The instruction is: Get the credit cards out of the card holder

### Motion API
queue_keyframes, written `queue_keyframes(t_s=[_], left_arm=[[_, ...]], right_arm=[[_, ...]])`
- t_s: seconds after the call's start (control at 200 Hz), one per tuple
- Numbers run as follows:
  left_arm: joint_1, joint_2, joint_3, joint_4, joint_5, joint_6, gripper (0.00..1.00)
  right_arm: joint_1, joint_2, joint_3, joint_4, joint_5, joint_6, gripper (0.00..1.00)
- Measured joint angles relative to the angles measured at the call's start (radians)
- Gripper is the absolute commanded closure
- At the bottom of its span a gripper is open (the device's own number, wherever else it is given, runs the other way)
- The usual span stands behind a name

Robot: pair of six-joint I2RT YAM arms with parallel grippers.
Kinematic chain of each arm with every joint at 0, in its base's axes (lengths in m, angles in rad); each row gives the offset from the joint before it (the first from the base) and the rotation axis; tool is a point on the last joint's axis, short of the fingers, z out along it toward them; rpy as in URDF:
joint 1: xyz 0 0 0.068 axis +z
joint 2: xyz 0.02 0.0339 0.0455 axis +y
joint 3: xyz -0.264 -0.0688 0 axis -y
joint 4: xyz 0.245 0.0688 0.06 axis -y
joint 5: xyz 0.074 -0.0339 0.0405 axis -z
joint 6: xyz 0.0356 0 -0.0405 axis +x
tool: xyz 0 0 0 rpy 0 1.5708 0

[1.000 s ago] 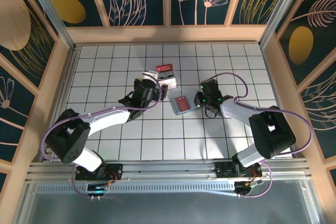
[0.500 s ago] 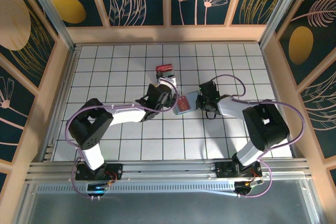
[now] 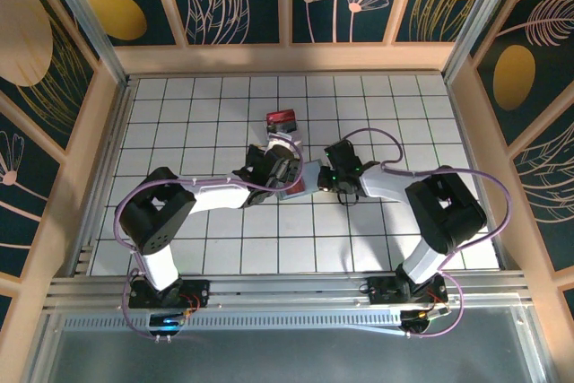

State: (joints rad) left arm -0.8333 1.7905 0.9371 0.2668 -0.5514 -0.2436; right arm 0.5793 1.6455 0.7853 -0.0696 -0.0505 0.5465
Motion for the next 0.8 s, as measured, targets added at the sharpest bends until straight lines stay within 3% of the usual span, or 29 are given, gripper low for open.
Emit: queue_keyframes(t_s=[0.205, 0.541, 0.801], left_arm=[[0.000, -0.005, -0.011, -0.017, -0.019, -0.026, 0.01], [0.000, -0.053, -0.074, -0.117, -0.031, -0.126, 0.01], [0.000, -0.053, -0.101, -0.166, -0.007, -0.192, 0.01]], right_arm=[[0.010, -0.025, 0.005, -0.066, -0.018, 0.022, 0.80], [0.010, -0.145, 0.076, -0.158, 0.057, 0.041, 0.76], [0.012, -0.080, 0.094, -0.075, -0.082, 0.048, 0.79]])
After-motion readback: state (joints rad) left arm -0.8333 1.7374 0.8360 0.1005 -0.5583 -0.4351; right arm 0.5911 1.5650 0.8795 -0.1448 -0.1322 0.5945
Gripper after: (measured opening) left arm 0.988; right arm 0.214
